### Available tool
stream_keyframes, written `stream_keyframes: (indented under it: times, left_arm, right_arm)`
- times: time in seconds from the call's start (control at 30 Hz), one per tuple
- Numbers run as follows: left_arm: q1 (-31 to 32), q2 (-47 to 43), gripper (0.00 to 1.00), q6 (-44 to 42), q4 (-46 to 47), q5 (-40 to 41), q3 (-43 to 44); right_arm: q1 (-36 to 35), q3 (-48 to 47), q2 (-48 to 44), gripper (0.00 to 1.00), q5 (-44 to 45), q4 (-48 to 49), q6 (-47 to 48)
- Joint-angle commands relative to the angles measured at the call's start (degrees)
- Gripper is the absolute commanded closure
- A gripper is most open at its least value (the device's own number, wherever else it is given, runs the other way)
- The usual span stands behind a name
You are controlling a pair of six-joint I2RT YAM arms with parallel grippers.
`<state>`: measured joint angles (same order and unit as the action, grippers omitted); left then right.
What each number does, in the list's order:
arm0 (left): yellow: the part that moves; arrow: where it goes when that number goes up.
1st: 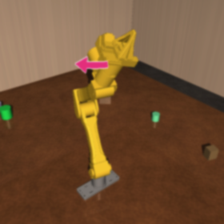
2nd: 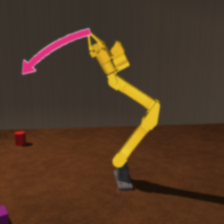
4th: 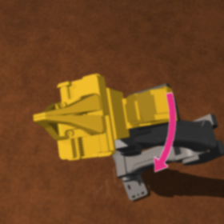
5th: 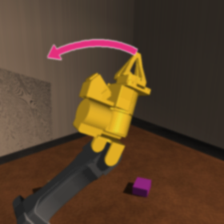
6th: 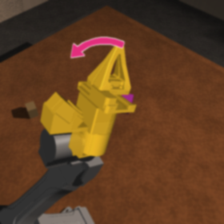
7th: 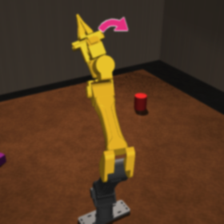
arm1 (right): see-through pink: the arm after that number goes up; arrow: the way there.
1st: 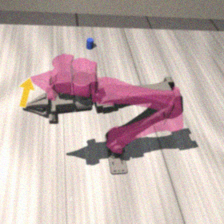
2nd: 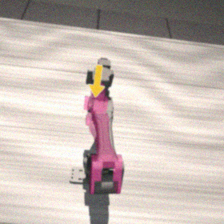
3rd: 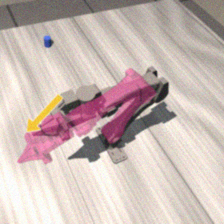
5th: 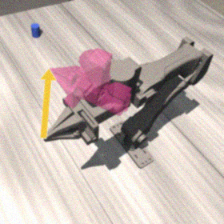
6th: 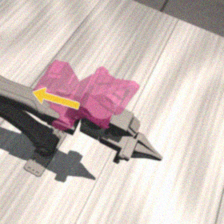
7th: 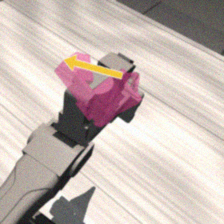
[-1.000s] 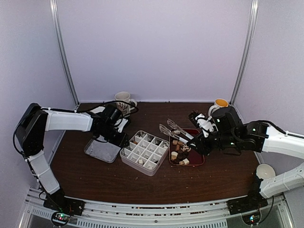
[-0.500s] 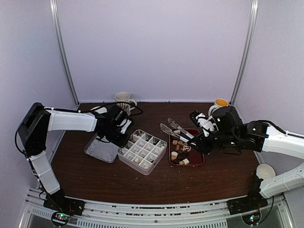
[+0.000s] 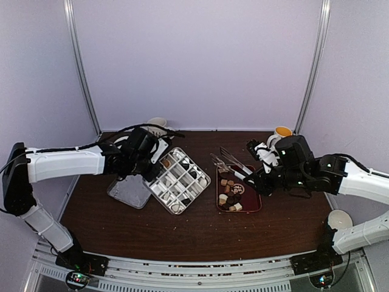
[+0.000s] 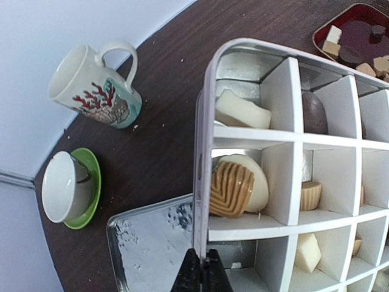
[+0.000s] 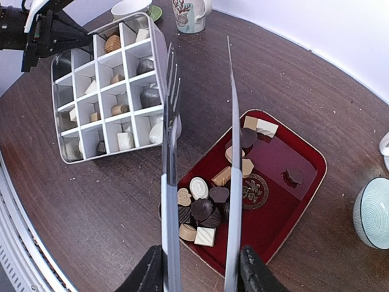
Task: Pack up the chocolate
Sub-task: Pick up the packing box from the center of the board, then place the packing box at the center of the board.
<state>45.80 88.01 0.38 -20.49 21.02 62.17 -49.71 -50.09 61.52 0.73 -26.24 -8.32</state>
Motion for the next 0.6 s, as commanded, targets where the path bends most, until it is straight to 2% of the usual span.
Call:
stream_keyframes:
  times: [0.0,0.3,0.47,0.57]
  left_arm:
    - [2.5,-3.8,1.0,-7.7,10.9,3.3,-3.0]
    - [3.5,-5.9,1.0,-11.3,15.1,0.6,-6.2]
    - [3.3,-3.2,1.0,-7.3,13.3,2.9,-4.7]
    - [2.9,-0.2,1.0,-2.9,10.5,3.2,-2.7]
  right_arm:
    - [0.4,0.2,-1.9,0.59,2.4,0.9,0.0]
    - [0.6,1.4,-2.8,0.6,2.3,-3.1,-0.6]
    - [1.1,-1.2,-2.1,0.61,1.2,-11.2,-2.5]
    - [1.9,-5.9,0.5,0.61,-2.0,-20.5,-2.4]
